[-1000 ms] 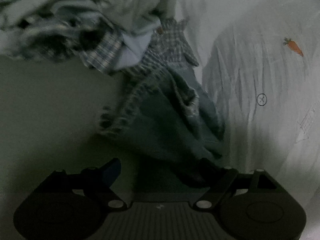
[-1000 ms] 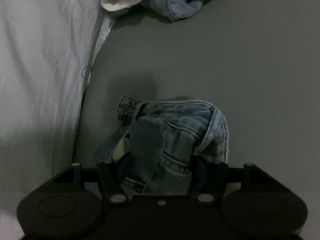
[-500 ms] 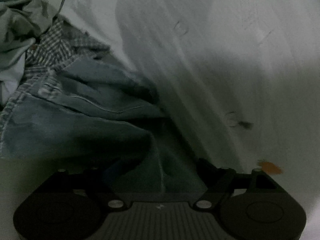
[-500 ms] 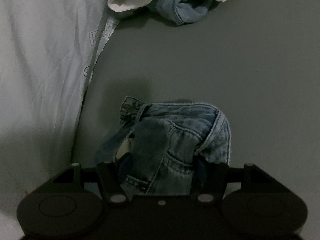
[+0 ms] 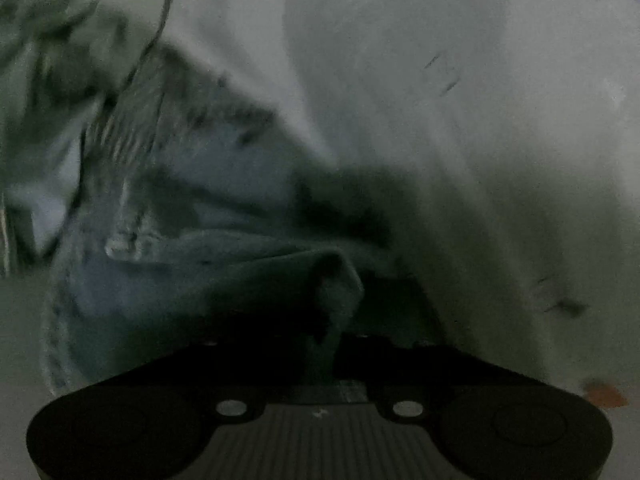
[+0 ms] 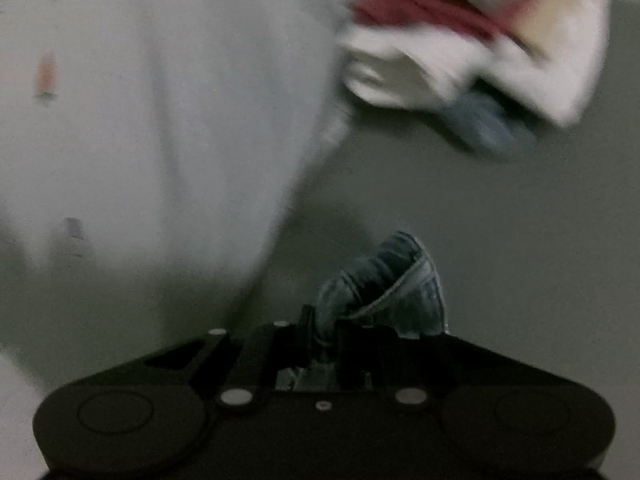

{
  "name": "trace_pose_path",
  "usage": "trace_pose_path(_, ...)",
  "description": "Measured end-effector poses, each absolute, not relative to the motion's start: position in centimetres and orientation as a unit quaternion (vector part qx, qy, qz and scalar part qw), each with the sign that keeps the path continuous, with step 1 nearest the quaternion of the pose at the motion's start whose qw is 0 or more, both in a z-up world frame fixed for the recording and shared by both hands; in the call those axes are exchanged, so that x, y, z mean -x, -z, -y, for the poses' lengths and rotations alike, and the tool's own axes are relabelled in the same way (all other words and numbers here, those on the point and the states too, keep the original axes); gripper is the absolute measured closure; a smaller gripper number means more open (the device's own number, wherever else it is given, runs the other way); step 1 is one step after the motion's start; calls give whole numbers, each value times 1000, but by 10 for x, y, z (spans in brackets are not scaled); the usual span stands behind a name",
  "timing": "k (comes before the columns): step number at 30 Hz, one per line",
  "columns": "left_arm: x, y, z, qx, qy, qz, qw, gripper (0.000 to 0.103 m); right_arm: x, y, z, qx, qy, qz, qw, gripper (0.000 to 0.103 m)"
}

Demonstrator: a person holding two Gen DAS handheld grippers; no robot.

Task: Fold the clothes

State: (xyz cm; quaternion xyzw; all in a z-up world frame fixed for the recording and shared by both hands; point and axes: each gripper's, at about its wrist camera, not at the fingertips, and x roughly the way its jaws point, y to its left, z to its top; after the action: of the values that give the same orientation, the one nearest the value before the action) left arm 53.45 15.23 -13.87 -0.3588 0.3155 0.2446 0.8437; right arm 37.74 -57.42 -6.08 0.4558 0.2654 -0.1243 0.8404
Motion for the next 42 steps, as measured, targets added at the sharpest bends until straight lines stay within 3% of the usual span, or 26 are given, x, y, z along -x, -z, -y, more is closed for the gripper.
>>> trace_pose_path(5,-483,57,-164,371,-220,-227,873,95,-376,-10,588,-467,57,-164,867,93)
trace_pose_path(10,-379,8,-174,391,-175,-126,895,94,-307,-63,607,-476,29,-73,876,93)
trace_pose_path(14,-276,29,-156,401,-176,-118,891,93,-236,-49,625,-475,62,-87,874,92)
trace_pose_path(16,-232,61,-144,389,-201,-153,886,93,-205,-22,632,-481,94,-125,863,92)
trace_pose_path(21,-163,171,-137,405,-277,-305,816,89,-159,70,637,-464,180,-288,818,90)
trace_pose_path(23,-144,193,-139,409,-291,-332,799,80,-149,99,630,-433,204,-349,806,87)
trace_pose_path(25,-126,197,-142,418,-295,-330,793,65,-136,112,622,-441,211,-349,799,79)
trace_pose_path(27,-110,194,-146,429,-294,-320,792,55,-125,116,615,-452,217,-339,796,63)
trace_pose_path(30,-101,184,-150,429,-290,-302,800,37,-124,112,609,-442,223,-336,801,58)
trace_pose_path(42,-92,187,-209,497,-297,-219,786,31,-105,99,608,-455,249,-313,795,40)
